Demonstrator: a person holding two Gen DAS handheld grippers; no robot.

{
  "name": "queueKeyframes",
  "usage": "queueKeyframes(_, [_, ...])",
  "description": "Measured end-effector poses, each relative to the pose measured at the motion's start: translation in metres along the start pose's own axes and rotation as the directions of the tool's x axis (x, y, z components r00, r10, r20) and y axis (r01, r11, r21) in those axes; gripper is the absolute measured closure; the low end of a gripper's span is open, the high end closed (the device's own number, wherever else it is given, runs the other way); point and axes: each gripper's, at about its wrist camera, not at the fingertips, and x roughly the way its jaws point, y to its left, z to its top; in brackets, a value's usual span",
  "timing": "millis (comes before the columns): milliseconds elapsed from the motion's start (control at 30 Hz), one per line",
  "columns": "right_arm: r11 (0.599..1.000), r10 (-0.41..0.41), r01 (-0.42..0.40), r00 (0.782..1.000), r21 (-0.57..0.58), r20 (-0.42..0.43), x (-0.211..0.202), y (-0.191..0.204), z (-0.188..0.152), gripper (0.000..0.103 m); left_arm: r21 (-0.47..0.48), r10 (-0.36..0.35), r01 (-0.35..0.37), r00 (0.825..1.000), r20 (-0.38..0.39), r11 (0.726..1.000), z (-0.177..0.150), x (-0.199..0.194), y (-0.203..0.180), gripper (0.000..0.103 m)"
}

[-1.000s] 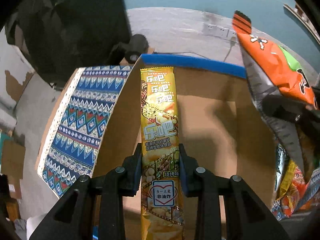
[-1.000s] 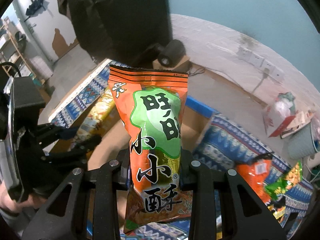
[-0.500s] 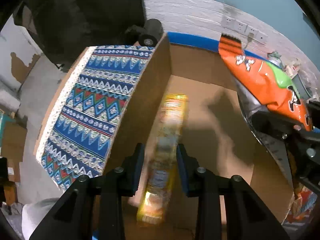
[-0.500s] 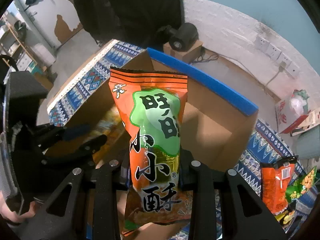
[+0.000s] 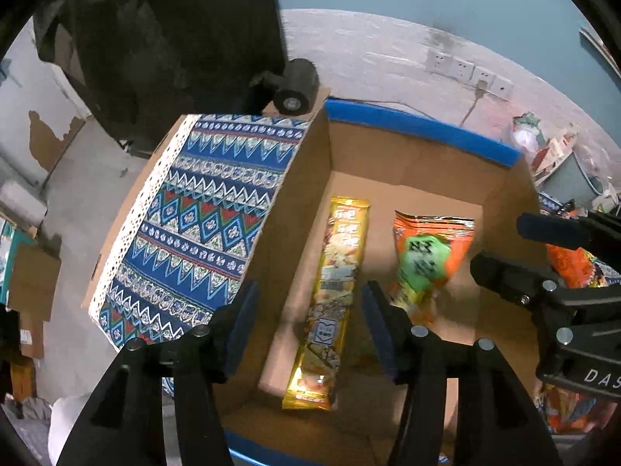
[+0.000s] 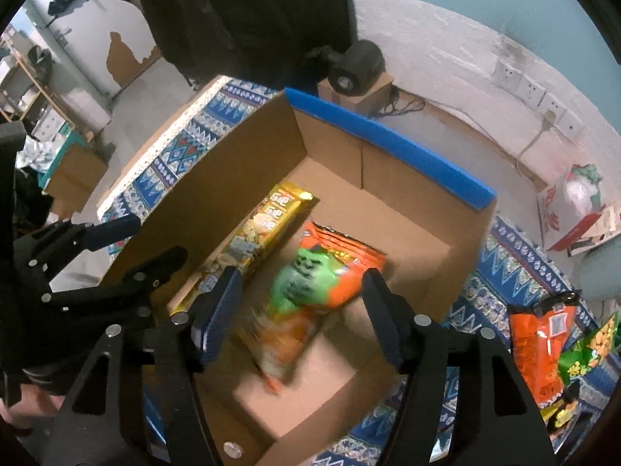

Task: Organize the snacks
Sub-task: 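Move both tools back from the box to the snack pile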

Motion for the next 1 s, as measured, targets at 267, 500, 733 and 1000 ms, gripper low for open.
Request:
queueKeyframes(267, [0.999, -0.049, 0.049, 0.998, -0.007, 0.045, -0.032, -0.006, -0.012, 0.036, 0.056, -0.035, 0.034, 0.999, 0.019, 0.998, -0.001, -0.015, -0.029, 0.046])
queueKeyframes(500, [0.996, -0.086, 0.085, 0.994, 0.021, 0.069, -0.061, -0.036, -0.034, 0.034, 0.114, -0.074, 0.071, 0.997, 0.018, 0.991, -0.003, -0.022, -0.063, 0.042])
queueKeyframes(733, [0.991, -0.119, 0.114, 0.990, 0.068, 0.073, -0.086, -0.079, -0.064, 0.034, 0.174, -0.106, 0.102, 0.994, 0.012, 0.979, -0.006, -0.031, -0.100, 0.039])
queueKeyframes(1000, [0.976, -0.172, 0.160, 0.982, 0.147, 0.071, -0.110, -0.135, -0.100, 0.031, 0.236, -0.137, 0.133, 0.991, 0.001, 0.963, -0.006, -0.040, -0.143, 0.029])
